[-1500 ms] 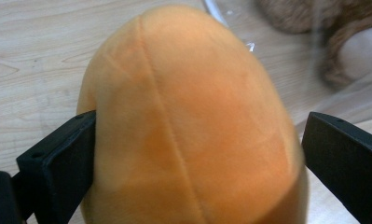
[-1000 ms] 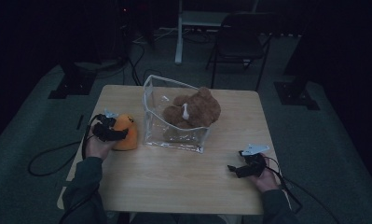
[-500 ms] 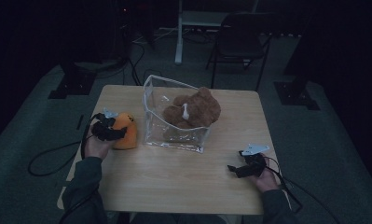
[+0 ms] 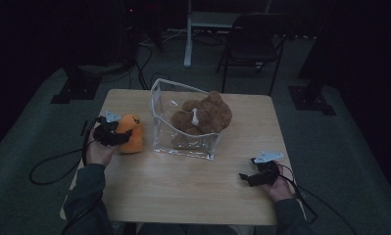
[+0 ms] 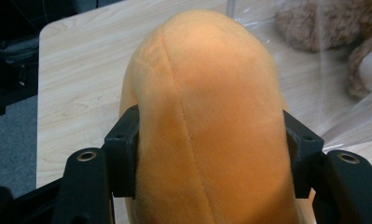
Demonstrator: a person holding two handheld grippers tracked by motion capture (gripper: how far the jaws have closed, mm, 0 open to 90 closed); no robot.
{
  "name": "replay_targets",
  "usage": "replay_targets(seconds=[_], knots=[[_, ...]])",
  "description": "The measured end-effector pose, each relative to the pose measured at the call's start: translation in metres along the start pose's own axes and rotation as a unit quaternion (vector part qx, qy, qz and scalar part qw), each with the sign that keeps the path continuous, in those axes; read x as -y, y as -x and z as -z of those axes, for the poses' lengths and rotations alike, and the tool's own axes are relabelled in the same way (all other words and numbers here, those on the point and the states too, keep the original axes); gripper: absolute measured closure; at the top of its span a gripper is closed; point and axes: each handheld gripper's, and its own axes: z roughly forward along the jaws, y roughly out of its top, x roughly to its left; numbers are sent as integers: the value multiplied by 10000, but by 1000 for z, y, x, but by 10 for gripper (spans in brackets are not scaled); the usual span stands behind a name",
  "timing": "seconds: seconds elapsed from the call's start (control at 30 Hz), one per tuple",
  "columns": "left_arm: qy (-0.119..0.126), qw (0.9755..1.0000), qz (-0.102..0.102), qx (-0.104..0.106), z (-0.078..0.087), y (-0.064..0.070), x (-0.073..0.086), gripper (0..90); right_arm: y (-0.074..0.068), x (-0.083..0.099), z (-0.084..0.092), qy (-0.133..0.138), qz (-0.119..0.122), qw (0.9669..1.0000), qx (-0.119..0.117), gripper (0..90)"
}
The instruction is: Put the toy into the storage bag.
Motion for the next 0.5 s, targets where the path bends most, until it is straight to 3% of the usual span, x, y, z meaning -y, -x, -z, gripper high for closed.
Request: replay_targets(seconds=[0.5], knots=[[394,9992,-77,-35,22,3,-16,377,0,0,0,4,3,10000,1,121]])
